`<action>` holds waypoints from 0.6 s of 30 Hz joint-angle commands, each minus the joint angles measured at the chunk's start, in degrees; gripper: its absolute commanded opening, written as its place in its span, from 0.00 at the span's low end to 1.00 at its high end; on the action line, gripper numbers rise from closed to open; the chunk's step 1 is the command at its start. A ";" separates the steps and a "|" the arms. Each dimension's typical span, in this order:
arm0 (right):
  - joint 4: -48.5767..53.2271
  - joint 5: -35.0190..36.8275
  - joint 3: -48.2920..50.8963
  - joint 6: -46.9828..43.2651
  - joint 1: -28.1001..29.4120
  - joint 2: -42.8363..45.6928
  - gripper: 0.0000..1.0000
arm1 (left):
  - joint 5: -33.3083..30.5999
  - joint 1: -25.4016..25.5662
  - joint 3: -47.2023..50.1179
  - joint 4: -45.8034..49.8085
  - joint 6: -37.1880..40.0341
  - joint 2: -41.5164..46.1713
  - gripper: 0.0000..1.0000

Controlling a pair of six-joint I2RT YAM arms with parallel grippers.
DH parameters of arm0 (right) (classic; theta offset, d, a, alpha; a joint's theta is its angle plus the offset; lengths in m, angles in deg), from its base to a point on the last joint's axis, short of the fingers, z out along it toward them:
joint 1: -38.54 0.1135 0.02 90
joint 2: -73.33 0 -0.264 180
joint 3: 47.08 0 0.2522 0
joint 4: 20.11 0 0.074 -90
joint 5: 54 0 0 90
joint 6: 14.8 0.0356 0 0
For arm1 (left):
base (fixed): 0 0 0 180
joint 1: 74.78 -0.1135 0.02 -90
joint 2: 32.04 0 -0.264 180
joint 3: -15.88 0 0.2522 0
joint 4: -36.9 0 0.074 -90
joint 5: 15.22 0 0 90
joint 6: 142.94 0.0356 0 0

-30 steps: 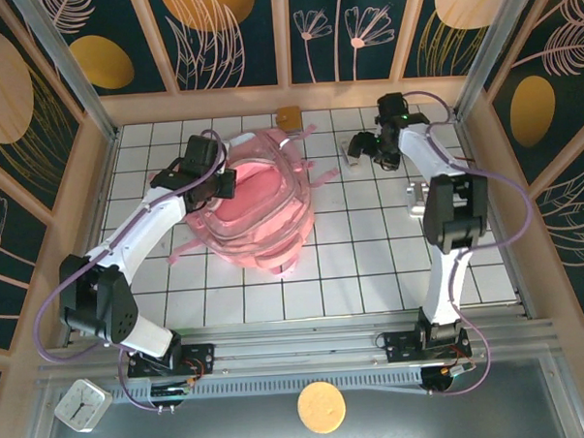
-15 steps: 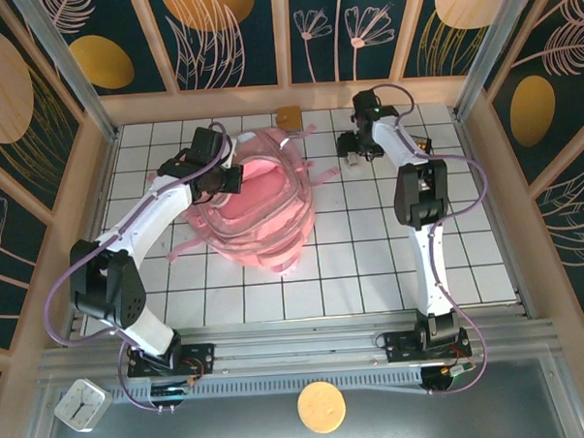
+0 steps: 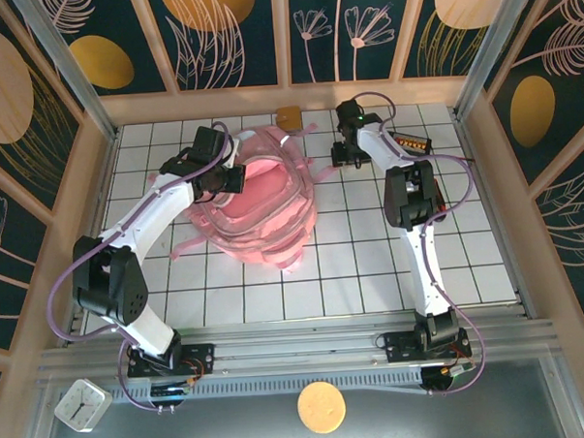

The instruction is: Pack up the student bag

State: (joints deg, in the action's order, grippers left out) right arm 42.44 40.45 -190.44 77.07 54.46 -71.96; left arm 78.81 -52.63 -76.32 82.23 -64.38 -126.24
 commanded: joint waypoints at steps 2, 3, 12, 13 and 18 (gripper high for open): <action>0.62 0.13 -0.36 0.66 0.15 -0.57 0.52 | 0.85 -0.26 0.73 -0.20 -1.06 0.93 0.00; 0.36 0.03 0.16 0.76 0.13 -0.16 0.50 | 0.89 -0.20 0.82 -0.36 -1.12 1.07 0.00; -0.16 0.69 3.89 1.55 0.16 3.77 0.37 | 1.41 -0.23 1.75 -0.48 -1.95 2.04 0.00; -0.10 0.58 4.18 1.72 0.08 4.68 0.37 | 1.50 -0.27 1.79 -0.61 -2.08 2.15 0.00; -0.04 -0.78 7.36 2.59 -0.07 11.23 0.37 | 2.28 -0.22 3.04 -1.40 -3.01 2.76 0.00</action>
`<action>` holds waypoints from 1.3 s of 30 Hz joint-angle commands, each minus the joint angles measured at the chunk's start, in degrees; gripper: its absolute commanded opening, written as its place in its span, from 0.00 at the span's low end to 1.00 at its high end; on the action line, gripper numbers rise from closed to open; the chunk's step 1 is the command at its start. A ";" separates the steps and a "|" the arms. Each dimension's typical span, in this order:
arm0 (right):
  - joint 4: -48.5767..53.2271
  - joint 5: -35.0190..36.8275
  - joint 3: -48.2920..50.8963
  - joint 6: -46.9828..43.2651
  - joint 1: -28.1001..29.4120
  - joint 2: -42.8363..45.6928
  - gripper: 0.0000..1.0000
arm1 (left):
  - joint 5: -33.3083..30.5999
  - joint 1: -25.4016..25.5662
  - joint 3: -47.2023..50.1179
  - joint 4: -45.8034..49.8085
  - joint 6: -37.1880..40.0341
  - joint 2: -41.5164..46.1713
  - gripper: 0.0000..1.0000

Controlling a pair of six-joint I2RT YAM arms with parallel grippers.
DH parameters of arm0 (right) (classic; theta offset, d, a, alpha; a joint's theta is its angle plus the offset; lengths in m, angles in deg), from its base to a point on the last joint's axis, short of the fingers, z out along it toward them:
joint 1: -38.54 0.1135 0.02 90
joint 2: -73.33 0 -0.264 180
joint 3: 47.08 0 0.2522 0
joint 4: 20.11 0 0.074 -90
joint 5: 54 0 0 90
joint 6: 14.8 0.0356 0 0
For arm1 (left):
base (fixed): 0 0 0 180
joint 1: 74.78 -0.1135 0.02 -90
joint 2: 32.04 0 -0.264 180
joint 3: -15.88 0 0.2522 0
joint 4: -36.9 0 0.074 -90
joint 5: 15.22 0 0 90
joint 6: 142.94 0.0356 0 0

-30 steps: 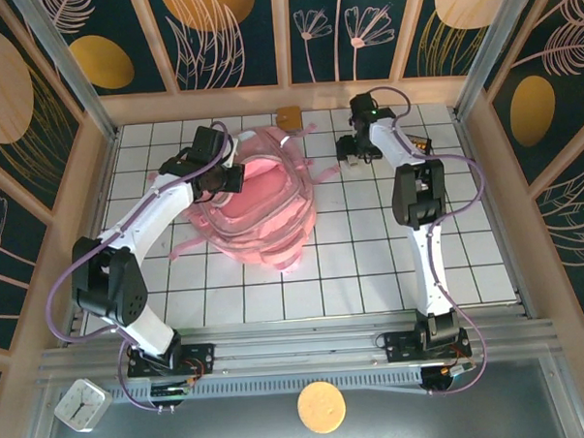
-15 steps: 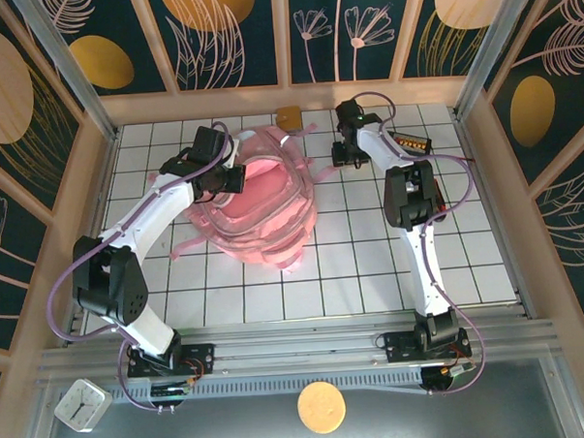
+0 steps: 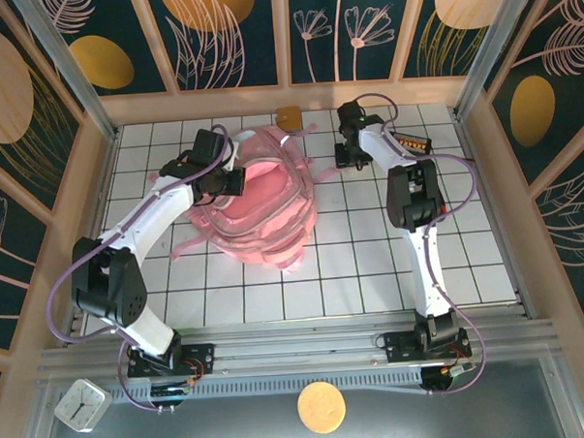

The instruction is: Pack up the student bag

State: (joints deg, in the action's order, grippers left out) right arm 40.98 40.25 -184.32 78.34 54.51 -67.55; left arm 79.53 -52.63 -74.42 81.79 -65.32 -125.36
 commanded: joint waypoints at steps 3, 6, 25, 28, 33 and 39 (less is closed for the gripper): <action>1.88 -2.23 4.68 2.22 0.01 11.70 0.37 | 2.00 -0.21 2.20 -1.77 -2.68 2.43 0.00; 1.98 -6.17 10.30 4.00 0.06 17.88 0.36 | 2.41 -0.18 3.17 -2.71 -3.38 3.21 0.00; -14.06 -51.24 39.68 24.88 17.29 43.81 0.36 | 8.16 -0.09 11.96 -10.99 -10.17 14.23 0.00; -14.93 -51.98 39.28 26.19 17.86 41.33 0.36 | 8.21 -0.03 12.54 -11.70 -11.10 16.89 0.00; -14.99 -52.23 38.09 28.24 18.35 36.98 0.36 | 10.01 0.07 12.63 -11.15 -11.75 18.90 0.00; -14.85 -52.21 34.90 31.90 18.56 32.08 0.35 | 8.56 0.35 13.35 -11.43 -12.95 21.32 0.00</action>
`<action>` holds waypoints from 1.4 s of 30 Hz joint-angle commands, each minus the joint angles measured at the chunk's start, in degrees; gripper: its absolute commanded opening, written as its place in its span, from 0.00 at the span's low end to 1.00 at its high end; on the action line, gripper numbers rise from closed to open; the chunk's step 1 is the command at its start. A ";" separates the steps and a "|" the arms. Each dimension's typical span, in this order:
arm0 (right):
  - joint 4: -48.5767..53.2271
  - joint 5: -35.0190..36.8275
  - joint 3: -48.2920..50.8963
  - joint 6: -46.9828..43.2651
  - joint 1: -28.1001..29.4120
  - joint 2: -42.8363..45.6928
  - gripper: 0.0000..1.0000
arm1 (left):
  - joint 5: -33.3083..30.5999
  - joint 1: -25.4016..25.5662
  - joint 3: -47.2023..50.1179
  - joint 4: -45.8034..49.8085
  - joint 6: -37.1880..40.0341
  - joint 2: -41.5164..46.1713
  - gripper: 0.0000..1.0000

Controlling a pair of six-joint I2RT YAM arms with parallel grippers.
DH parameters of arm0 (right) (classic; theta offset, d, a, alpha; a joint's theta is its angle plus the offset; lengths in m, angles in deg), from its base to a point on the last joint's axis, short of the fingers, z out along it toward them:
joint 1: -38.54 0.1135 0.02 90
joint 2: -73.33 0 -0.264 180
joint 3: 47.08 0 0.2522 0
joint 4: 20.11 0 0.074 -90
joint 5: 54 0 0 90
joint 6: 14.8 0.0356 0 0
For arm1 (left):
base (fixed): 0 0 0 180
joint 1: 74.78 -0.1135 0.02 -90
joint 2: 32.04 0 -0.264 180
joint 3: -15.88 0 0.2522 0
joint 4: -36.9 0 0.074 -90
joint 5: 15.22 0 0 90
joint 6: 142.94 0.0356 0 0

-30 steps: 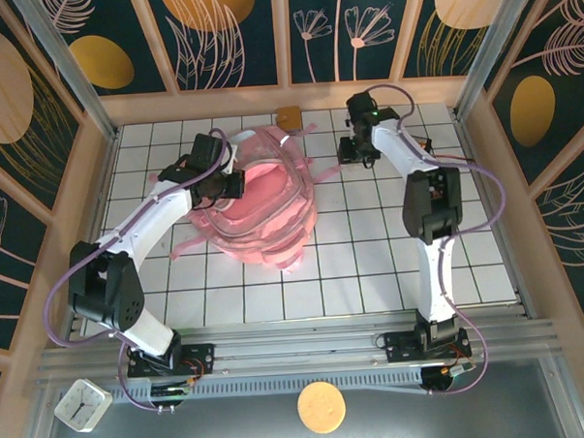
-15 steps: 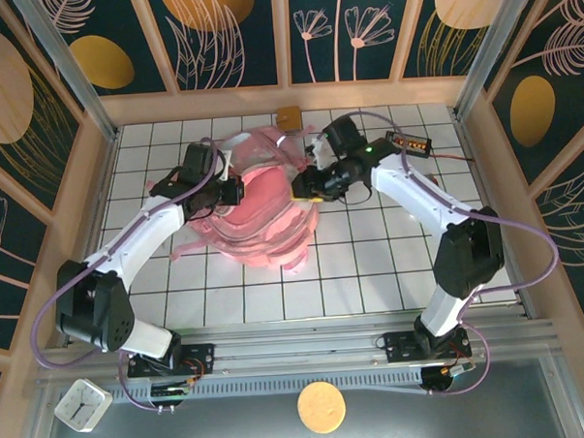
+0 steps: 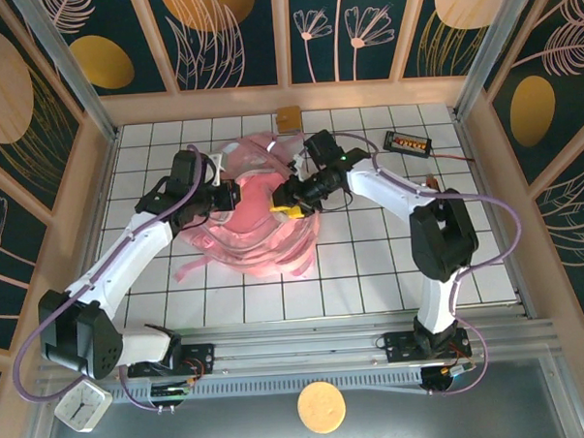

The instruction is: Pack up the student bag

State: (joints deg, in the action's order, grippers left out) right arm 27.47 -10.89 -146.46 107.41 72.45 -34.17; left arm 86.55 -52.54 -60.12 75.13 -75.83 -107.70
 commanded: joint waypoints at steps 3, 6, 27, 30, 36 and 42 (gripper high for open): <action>-3.52 0.27 -4.40 6.91 0.54 -2.67 0.35 | 3.08 0.51 -0.81 -5.62 -3.53 3.64 0.00; -7.63 1.08 -6.66 12.00 0.93 -5.08 0.35 | 3.95 1.93 -0.02 -7.53 -5.23 3.29 0.00; -15.88 2.48 -6.37 16.65 3.66 -4.16 0.65 | -6.75 4.13 1.74 -3.09 -5.12 1.87 0.00; -13.88 3.83 -6.53 15.44 2.95 -3.24 0.64 | -10.86 4.16 0.40 0.63 -4.13 1.30 0.00; -12.57 6.82 -9.88 13.37 -0.89 -1.71 0.64 | -15.02 4.13 -0.04 3.96 -3.45 1.02 0.00; -16.69 14.14 -9.84 12.95 -8.98 -3.15 0.64 | -20.54 2.98 0.45 7.55 -4.61 1.31 0.00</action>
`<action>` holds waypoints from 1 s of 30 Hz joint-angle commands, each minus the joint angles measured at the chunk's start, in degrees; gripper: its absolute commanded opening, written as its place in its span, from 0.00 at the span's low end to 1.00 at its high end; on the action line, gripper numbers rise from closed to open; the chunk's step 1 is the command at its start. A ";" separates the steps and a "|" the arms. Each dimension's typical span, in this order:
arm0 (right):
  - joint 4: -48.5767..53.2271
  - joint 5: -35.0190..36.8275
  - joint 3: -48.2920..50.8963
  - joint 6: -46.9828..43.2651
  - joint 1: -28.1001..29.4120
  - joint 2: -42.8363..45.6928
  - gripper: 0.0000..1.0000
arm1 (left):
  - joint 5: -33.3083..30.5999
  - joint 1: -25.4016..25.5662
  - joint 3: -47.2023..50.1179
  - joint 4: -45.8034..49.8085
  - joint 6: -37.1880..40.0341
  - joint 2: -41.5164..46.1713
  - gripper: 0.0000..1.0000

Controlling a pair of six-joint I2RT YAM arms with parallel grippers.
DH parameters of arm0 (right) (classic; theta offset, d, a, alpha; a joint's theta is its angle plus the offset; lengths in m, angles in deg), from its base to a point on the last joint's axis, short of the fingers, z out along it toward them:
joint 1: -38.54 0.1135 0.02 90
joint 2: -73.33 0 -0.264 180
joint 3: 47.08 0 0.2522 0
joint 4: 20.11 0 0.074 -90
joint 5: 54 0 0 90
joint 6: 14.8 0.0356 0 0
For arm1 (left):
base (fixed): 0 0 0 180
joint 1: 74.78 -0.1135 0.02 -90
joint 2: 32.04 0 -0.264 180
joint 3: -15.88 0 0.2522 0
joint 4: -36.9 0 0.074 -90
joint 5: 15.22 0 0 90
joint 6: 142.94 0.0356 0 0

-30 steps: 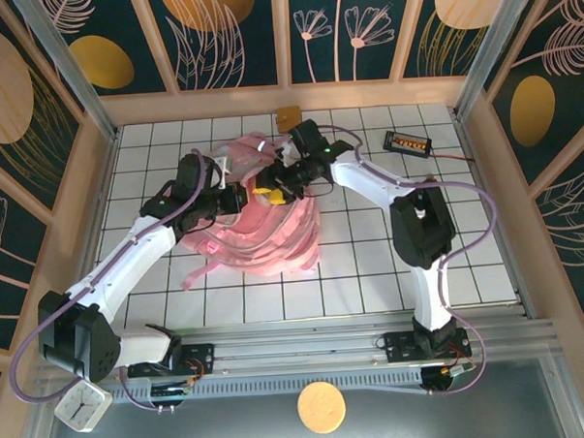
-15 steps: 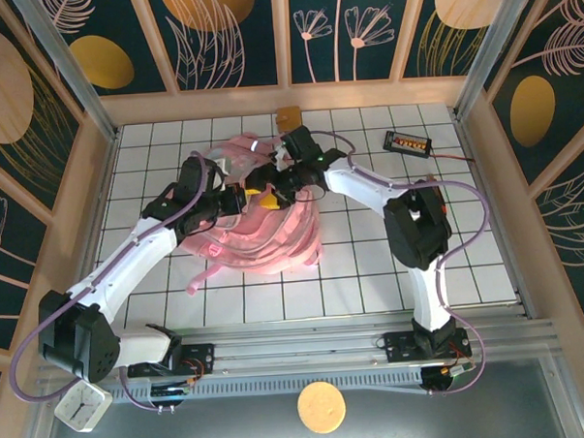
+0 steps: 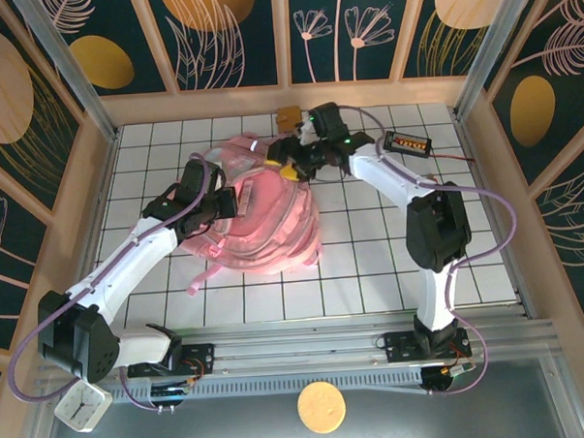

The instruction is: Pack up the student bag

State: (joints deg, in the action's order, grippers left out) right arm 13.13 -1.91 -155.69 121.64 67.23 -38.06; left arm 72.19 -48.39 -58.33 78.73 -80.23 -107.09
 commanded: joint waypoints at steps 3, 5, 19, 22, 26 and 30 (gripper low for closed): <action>-7.38 5.12 -0.20 -0.95 -7.16 -1.95 0.63 | -3.01 -1.93 -0.85 2.19 1.33 1.51 0.00; -9.11 4.51 -0.34 -1.00 -8.69 -3.39 0.63 | 0.81 -1.96 -0.55 0.28 1.89 1.92 0.14; -11.89 11.02 -3.88 -7.25 -11.92 -12.67 0.63 | 13.08 -1.96 -6.44 -7.15 -2.56 0.48 0.85; -20.46 14.68 -4.41 -10.22 -11.58 -16.65 0.62 | 12.65 -1.96 -9.82 -7.63 -3.64 -3.83 0.86; -31.72 20.05 -4.64 -14.64 -10.52 -21.02 0.62 | 12.21 -1.96 -13.25 -7.57 -3.57 -7.65 0.89; -35.84 17.63 -7.23 -10.88 -10.67 -23.98 0.62 | 9.55 -2.30 -16.57 -9.27 -2.55 -12.28 0.92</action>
State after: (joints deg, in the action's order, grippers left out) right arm -14.60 14.68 -159.67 110.93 56.17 -61.39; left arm 83.29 -50.05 -71.77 71.81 -82.83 -116.75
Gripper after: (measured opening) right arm 0.622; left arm 0.916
